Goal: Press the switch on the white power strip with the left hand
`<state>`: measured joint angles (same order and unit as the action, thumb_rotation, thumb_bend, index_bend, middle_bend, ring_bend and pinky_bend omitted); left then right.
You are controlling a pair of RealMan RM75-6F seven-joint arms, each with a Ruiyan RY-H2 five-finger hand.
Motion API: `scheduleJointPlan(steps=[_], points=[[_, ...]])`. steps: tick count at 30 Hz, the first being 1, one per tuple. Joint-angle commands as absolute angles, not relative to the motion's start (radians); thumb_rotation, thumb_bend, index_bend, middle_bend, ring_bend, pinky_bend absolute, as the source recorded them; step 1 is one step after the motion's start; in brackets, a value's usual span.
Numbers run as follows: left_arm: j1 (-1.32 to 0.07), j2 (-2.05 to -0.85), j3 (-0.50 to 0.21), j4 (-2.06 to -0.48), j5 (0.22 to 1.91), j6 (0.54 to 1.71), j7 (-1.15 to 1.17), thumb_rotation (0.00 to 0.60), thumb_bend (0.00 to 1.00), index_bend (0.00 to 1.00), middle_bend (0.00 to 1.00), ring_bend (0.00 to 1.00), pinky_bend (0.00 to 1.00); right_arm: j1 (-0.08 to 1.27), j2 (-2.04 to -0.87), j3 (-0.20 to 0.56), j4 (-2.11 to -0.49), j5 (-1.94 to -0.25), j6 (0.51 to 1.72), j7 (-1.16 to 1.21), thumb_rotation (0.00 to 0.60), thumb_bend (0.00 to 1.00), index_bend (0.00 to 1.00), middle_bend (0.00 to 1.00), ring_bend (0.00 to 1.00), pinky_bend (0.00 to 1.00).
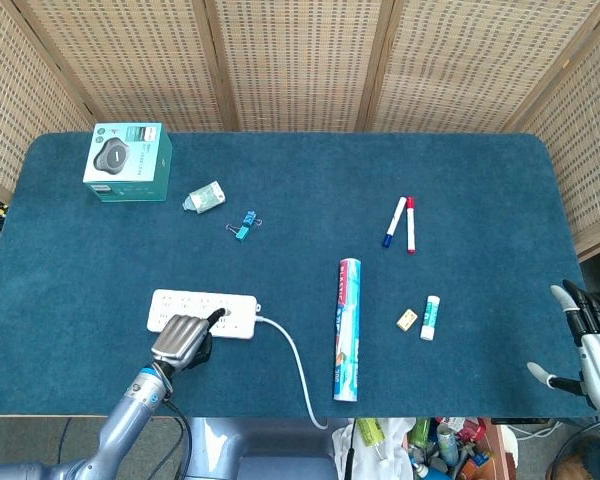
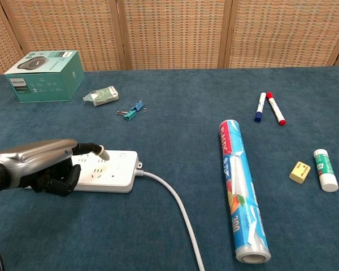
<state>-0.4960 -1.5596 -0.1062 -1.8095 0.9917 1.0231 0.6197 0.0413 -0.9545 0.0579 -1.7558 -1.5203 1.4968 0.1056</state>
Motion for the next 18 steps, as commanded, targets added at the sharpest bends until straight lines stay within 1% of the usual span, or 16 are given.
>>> scheduleJointPlan(steps=[1, 8, 18], points=[[-0.511, -1.568, -0.103, -1.807, 0.970, 1.012, 0.622, 0.600, 1.00, 0.18, 1.00, 1.00, 1.00, 0.042, -0.954, 0.058, -1.755, -1.519, 1.496, 0.107, 0.600, 0.00, 0.00, 0.00, 0.00, 0.00], [-0.531, -1.580, -0.088, -1.805, 0.939, 1.030, 0.636, 0.600, 1.00, 0.18, 1.00, 1.00, 1.00, 0.043, -0.953, 0.059, -1.753, -1.517, 1.494, 0.114, 0.600, 0.00, 0.00, 0.00, 0.00, 0.00], [-0.561, -1.605, -0.087, -1.773, 0.898, 1.046, 0.637, 0.600, 1.00, 0.19, 1.00, 1.00, 1.00, 0.043, -0.953, 0.056, -1.753, -1.519, 1.492, 0.113, 0.600, 0.00, 0.00, 0.00, 0.00, 0.00]])
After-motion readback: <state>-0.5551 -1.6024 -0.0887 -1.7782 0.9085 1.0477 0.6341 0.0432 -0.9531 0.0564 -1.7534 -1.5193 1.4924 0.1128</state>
